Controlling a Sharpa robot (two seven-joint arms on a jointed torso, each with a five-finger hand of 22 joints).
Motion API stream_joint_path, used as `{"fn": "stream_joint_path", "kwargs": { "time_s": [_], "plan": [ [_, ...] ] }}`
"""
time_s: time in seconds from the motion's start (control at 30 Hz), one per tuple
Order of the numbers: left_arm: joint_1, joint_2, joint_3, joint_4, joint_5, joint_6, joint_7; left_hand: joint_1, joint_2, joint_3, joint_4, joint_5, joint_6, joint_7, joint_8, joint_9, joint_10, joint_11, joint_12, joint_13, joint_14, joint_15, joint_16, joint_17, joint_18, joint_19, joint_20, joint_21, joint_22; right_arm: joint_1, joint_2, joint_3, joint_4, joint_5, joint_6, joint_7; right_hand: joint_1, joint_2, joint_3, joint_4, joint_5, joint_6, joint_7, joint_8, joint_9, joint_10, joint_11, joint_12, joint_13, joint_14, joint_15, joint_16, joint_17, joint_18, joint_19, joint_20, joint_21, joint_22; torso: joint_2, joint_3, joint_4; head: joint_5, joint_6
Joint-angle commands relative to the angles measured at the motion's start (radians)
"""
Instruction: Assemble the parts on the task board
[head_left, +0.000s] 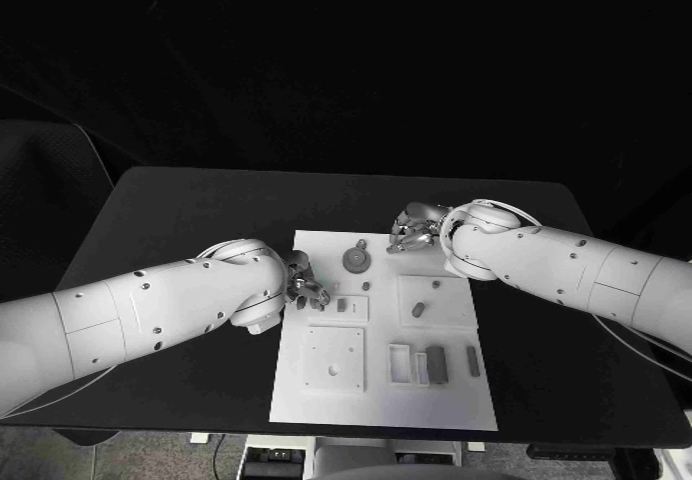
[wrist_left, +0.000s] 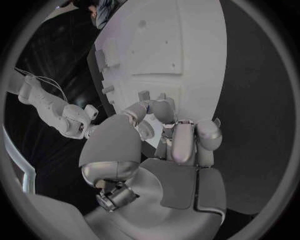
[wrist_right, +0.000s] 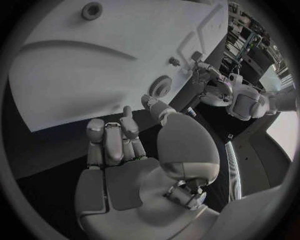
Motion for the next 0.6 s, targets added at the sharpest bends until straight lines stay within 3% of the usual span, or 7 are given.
{"fn": "stream_joint_path", "kwargs": {
  "time_s": [0.03,0.6],
  "plan": [
    [-0.005,0.005,-0.002,-0.003,-0.026,-0.011,-0.002,0.003,0.01,0.041,-0.041,0.002,0.265,-0.073,0.001,0.002,0.044,-0.007,0.005,0.001,0.045,-0.022,0.004,0.002,0.092,0.007,0.002,0.046,0.001,0.0,0.0,0.0,0.002,-0.004,0.006,0.006,-0.012,0.001,0.006,0.0,0.003,0.001,0.009,0.0,-0.001,0.006,-0.002,0.006,-0.002,0.0,-0.006,0.003,0.0,0.019,-0.002,-0.002,0.015,-0.001,0.0,-0.0002,-0.0003,-0.001,0.0],
    [-0.005,0.006,-0.001,0.001,-0.08,-0.039,0.005,0.004,0.011,0.043,-0.044,0.003,0.275,-0.078,0.011,0.007,0.054,-0.013,0.015,0.008,0.055,-0.024,0.016,0.009,0.097,0.017,0.0,0.055,0.004,0.0,-0.001,0.0,0.001,-0.004,0.007,0.006,-0.012,0.001,0.006,0.0,0.003,0.001,0.009,0.0,-0.001,0.006,-0.002,0.006,-0.002,0.0,-0.006,0.003,-0.001,0.019,-0.002,-0.002,0.016,-0.002,0.0,-0.0009,0.0003,-0.001,-0.003]
  ]
}}
